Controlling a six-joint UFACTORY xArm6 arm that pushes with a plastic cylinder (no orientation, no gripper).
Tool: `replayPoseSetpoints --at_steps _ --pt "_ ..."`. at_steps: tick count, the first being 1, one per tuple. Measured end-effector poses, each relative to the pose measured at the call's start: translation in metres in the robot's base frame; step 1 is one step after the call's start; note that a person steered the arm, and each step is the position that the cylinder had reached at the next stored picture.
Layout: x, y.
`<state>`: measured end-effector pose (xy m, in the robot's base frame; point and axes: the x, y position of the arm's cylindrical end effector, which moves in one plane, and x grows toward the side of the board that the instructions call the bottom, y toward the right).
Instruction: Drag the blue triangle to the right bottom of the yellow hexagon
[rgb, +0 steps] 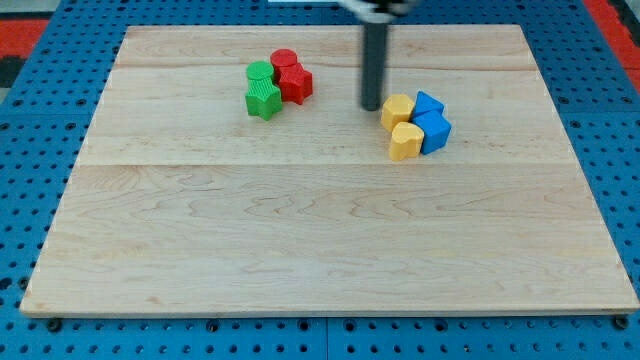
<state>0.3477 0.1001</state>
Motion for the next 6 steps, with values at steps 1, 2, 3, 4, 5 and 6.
replayPoseSetpoints --at_steps 1,2,3,4,5,6 --pt "-0.001 0.066" --pt "-0.011 0.101" --pt "-0.011 0.118" --pt "-0.018 0.123" --pt "0.042 0.136" --pt "0.079 0.114"
